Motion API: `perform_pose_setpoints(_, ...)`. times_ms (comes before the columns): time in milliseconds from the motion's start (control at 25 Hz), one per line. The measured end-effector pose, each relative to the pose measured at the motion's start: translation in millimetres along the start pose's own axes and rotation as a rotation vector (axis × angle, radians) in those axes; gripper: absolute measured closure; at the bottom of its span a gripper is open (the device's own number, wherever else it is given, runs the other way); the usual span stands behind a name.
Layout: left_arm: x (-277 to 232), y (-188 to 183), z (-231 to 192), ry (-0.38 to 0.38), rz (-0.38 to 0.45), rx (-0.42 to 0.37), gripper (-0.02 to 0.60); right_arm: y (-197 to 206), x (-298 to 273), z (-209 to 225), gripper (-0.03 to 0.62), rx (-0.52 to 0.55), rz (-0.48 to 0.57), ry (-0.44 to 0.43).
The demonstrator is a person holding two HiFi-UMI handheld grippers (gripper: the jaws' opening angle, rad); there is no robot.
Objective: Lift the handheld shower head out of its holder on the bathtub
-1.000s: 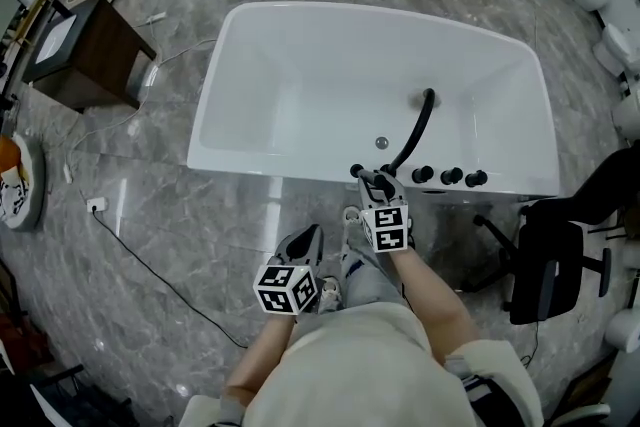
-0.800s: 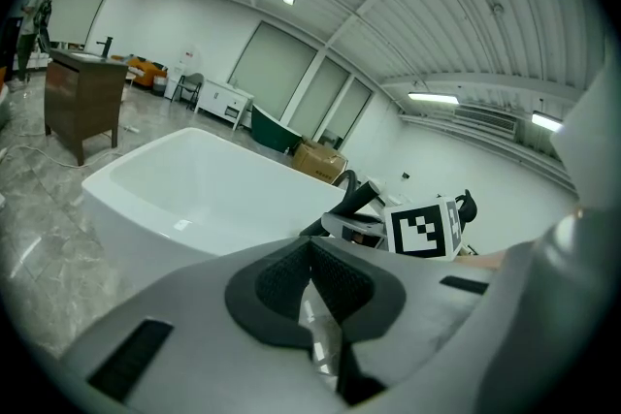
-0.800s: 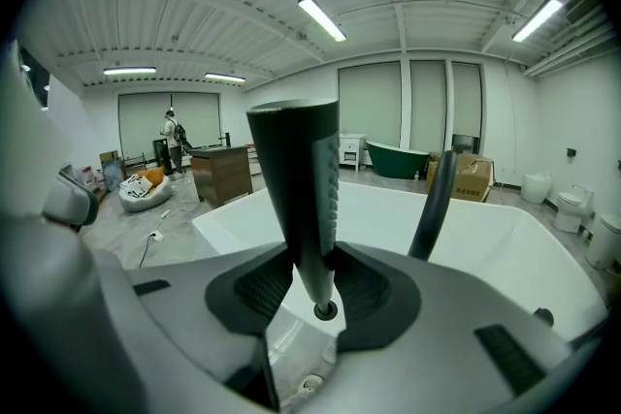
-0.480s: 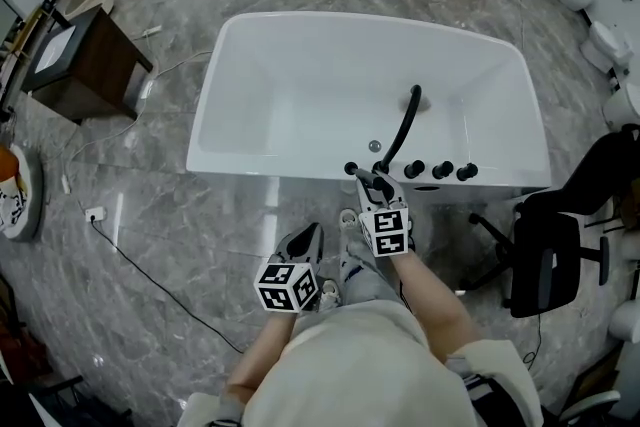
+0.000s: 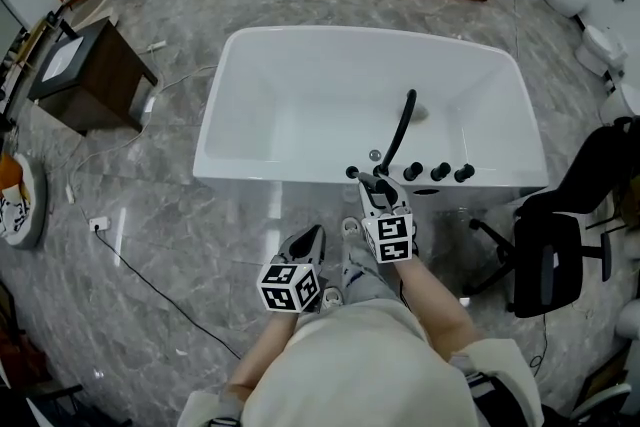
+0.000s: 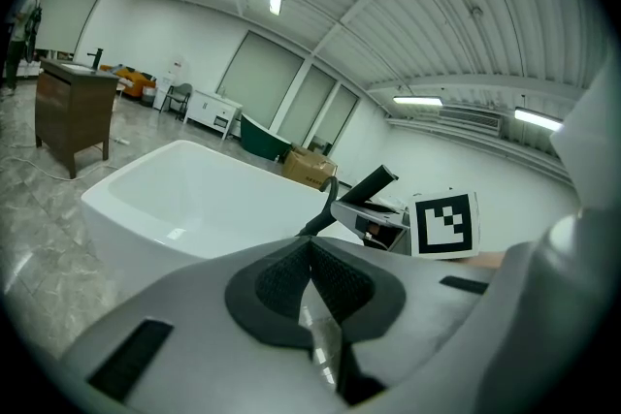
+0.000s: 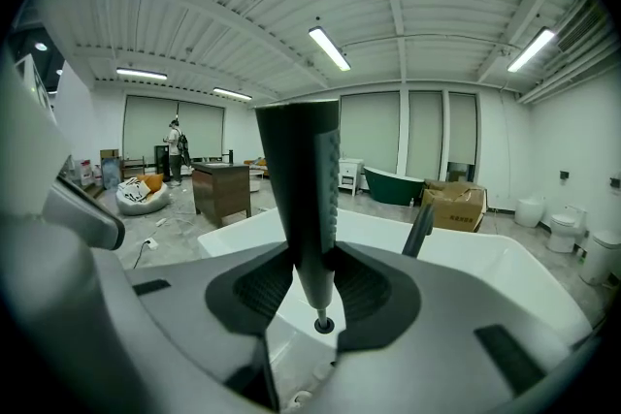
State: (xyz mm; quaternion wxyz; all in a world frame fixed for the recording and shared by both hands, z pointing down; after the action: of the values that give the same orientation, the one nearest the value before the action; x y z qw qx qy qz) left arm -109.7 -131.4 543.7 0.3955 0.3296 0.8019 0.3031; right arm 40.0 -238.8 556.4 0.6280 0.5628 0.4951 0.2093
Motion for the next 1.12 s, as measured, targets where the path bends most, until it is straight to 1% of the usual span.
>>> perform_pose_setpoints(480, 14.5, -4.8, 10.7, 0.015, 0.045, -0.033, 0.561, -27.1, 43.2, 0.0, 0.453, 0.006, 0.088, 0.018)
perform_pose_setpoints(1120, 30.5, -2.9, 15.4, 0.019, 0.075, -0.068, 0.561, -59.7, 98.7, -6.4, 0.453, 0.017, 0.201, 0.036)
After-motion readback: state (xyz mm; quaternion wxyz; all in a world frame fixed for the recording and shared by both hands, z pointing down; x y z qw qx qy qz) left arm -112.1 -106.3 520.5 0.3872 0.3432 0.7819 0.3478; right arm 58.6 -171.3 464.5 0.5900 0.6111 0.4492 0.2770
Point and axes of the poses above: the fingertips, and each gripper's own axes: x backward along the fingers, z to its right, y out of its underside, the point moved 5 cm from there along x, backward along the fingers, and after that the axes turned 4 degrees about x, right-handed, at the moved point
